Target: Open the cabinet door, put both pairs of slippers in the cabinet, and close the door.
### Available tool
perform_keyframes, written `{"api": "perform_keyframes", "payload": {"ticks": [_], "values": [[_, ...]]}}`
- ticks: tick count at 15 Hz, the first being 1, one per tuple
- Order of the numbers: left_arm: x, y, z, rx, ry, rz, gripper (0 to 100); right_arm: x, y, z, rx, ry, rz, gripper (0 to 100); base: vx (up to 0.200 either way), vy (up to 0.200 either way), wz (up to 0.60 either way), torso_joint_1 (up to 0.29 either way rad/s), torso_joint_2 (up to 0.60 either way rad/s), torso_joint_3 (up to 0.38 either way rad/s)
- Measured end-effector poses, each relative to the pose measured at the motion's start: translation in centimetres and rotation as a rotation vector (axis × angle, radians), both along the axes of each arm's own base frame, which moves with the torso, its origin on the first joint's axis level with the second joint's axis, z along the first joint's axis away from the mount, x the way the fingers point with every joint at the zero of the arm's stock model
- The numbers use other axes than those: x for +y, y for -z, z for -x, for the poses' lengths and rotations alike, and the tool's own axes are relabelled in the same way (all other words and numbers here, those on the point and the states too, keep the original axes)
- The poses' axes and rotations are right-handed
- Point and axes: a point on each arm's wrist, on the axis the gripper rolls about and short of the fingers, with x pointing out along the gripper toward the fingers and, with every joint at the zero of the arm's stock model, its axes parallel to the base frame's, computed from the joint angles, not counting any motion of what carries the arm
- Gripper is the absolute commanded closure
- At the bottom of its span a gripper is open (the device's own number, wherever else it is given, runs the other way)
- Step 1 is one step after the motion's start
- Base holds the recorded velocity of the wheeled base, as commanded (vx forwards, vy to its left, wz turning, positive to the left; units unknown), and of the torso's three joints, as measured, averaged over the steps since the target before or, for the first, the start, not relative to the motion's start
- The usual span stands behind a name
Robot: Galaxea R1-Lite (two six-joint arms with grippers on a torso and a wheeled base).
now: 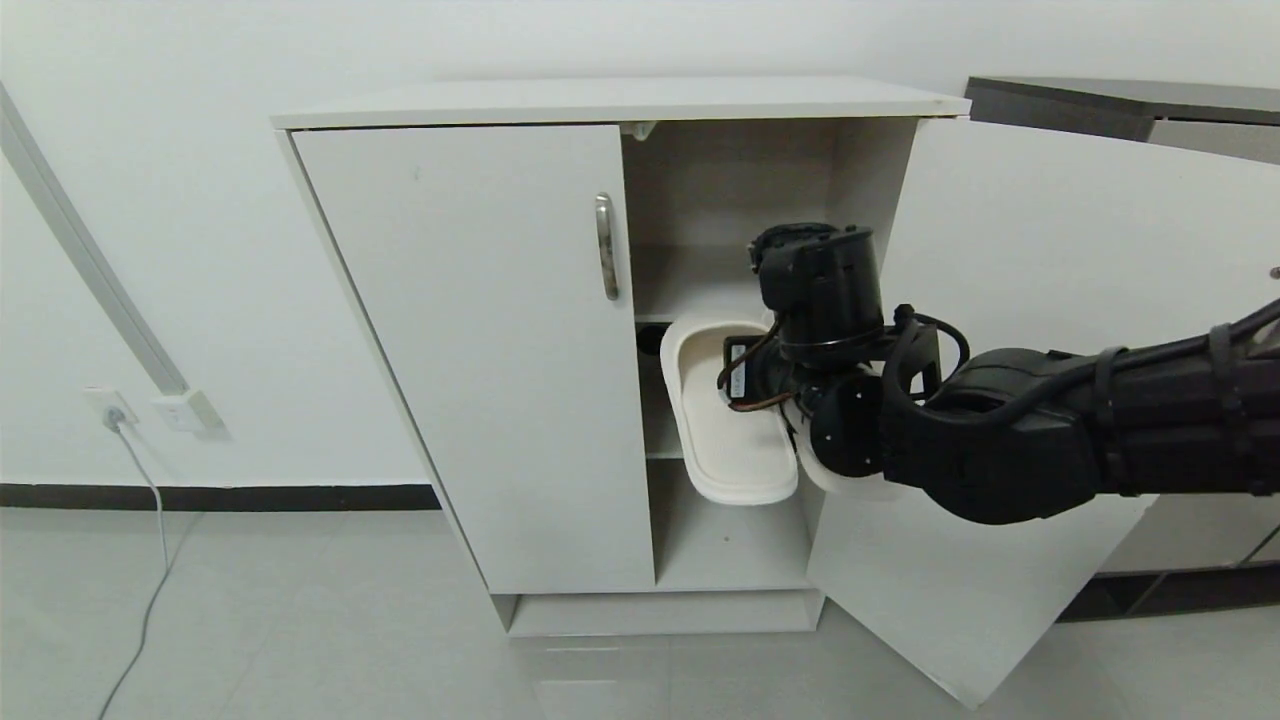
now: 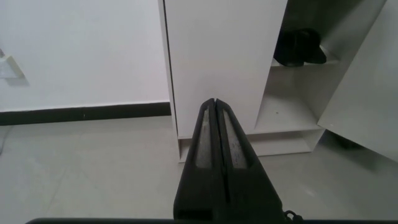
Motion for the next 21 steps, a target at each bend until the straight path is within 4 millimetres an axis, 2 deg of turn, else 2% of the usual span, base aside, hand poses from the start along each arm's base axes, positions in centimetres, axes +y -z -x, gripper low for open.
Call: {"api": "perform_keyframes", "payload": {"ticks": [5,20,21], "values": [[0.0,0.0,0.0,0.0,0.0,0.001,100,-0.3,-0.66,-0.71,-0.016,0.017,-0.005,100,0.0,0.0,0.0,0.0,0.0,0.0],[0.0,0.0,0.0,0.0,-0.001,0.001,100,-0.21,0.21,-0.86,-0.001,0.021,0.012,100,0.2,0.0,0.0,0.004,0.0,0.003],[0.0,0.0,0.0,0.0,-0.001,0.002,100,-0.17,0.25,-0.85,-0.001,0.02,0.012,100,0.0,0.0,0.0,0.0,0.0,0.0]]}}
